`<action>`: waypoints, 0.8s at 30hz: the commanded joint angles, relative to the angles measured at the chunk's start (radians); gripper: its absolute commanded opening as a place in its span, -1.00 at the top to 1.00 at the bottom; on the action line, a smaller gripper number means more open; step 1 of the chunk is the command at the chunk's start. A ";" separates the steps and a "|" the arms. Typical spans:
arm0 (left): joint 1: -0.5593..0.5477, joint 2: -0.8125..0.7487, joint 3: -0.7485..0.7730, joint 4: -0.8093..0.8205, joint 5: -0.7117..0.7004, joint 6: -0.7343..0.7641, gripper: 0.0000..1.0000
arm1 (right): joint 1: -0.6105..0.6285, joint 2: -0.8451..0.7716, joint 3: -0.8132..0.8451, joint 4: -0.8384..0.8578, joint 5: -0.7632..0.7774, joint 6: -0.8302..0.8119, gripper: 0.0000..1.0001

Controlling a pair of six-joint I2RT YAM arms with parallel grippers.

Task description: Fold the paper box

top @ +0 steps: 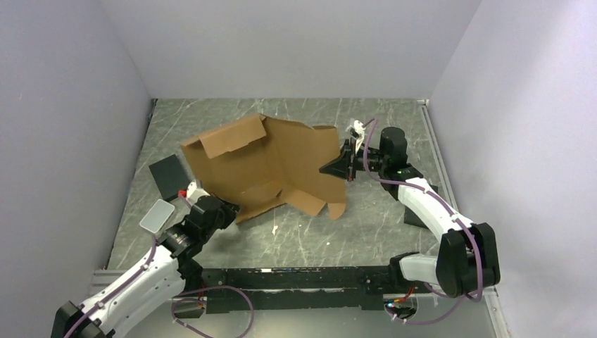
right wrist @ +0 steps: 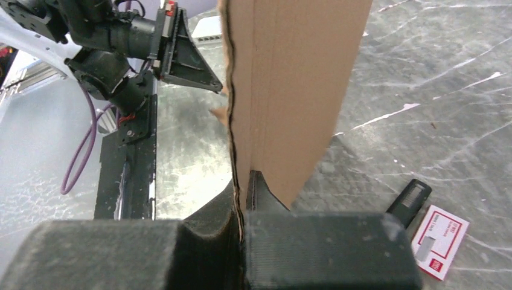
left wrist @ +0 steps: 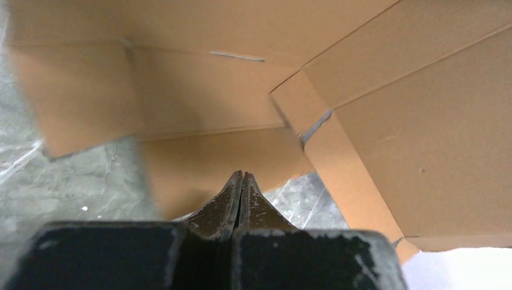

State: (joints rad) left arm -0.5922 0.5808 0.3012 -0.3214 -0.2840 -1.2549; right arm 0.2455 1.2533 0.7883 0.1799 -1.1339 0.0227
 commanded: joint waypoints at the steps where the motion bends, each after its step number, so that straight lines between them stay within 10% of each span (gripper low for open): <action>1: 0.005 0.078 -0.026 0.168 0.007 0.032 1.00 | 0.021 -0.011 -0.005 0.093 0.013 0.025 1.00; 11: 0.032 0.000 -0.020 0.019 -0.022 0.103 0.93 | 0.021 -0.021 0.012 -0.004 0.108 -0.095 1.00; 18: 0.033 -0.291 0.166 -0.355 -0.276 0.332 -0.17 | 0.021 -0.029 0.017 -0.027 0.146 -0.127 1.00; 24: 0.032 -0.465 0.088 -0.127 -0.417 0.523 -0.79 | 0.022 -0.020 0.019 -0.030 0.145 -0.130 1.00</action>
State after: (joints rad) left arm -0.5640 0.1505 0.4397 -0.5446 -0.5526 -0.9100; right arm 0.2653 1.2526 0.7818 0.1360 -0.9936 -0.0738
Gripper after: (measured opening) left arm 0.841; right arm 0.018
